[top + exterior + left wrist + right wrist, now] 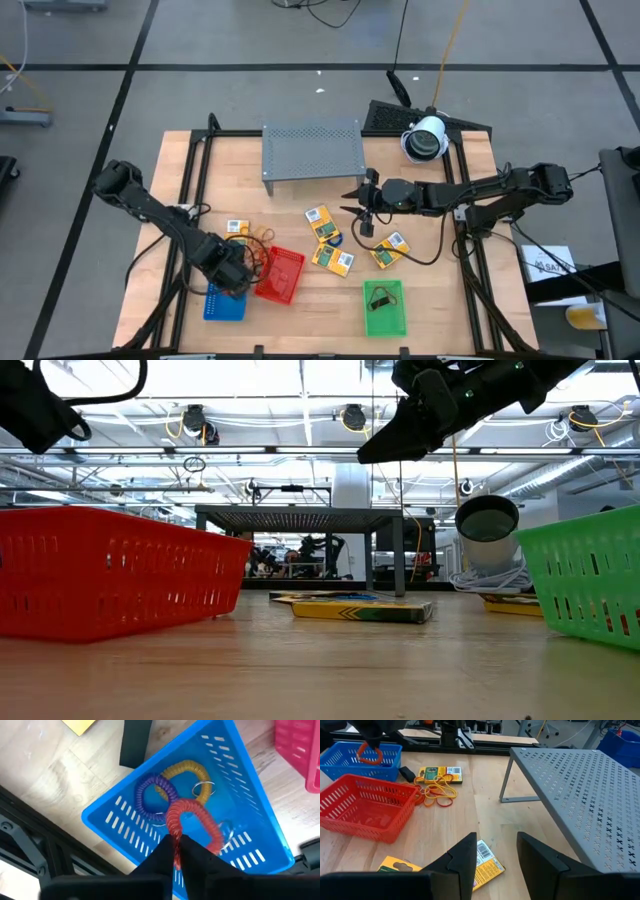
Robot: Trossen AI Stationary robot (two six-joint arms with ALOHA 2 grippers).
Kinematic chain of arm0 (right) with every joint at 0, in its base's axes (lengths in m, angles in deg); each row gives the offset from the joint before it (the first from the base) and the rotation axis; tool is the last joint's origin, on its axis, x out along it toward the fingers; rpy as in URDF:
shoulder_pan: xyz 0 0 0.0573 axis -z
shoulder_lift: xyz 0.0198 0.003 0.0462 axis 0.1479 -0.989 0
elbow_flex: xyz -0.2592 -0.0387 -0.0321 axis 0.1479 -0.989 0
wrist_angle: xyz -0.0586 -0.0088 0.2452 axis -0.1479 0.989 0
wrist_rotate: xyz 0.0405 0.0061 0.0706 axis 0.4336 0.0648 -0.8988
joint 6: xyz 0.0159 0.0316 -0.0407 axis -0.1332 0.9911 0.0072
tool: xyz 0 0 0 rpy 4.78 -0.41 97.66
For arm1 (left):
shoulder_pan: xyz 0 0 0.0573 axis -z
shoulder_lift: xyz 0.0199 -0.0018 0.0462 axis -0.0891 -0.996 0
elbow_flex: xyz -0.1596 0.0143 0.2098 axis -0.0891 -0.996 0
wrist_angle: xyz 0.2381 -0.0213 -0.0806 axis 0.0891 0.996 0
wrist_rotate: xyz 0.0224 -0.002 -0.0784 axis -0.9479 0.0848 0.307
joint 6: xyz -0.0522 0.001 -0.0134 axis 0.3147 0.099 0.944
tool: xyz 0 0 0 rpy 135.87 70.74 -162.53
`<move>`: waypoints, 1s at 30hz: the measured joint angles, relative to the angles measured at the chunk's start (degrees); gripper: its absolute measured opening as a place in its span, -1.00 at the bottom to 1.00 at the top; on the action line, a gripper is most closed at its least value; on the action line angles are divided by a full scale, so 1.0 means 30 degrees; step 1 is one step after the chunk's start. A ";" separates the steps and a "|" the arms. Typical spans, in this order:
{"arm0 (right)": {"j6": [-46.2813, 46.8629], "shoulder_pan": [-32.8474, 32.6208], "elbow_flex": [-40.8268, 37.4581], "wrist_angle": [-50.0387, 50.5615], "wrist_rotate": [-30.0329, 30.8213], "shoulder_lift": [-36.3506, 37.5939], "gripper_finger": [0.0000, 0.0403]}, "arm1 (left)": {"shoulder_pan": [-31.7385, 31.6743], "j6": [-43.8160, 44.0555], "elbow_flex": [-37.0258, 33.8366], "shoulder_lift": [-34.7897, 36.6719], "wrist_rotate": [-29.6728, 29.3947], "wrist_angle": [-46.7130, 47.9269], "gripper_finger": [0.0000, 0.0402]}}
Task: Pick & Place Office Desk Supplies
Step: Put the top orange spring keychain into the blue basket, then put the orange spring keychain into the blue basket
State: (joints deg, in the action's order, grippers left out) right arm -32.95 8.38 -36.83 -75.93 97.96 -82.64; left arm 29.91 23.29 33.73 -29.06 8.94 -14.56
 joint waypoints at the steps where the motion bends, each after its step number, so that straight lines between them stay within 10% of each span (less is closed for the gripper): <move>1: -0.0005 0.0000 0.0002 0.0000 0.0002 0.0000 -0.34 | 0.0000 -0.0007 0.0003 0.0000 -0.0043 0.0012 -0.80; 20: 0.0000 0.0000 -0.0006 0.0044 0.0002 0.0000 -0.34 | -0.0175 0.0302 0.0269 0.0220 -0.0622 0.0142 -0.35; 30: 0.0007 0.0000 -0.0006 0.0059 0.0002 0.0007 -0.34 | -0.0900 -0.0078 0.1370 0.1537 -0.6291 0.0305 -0.35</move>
State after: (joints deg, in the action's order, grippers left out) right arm -32.93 8.38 -36.85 -75.75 97.97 -82.62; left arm 27.21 23.05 37.84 -24.44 -9.93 -13.65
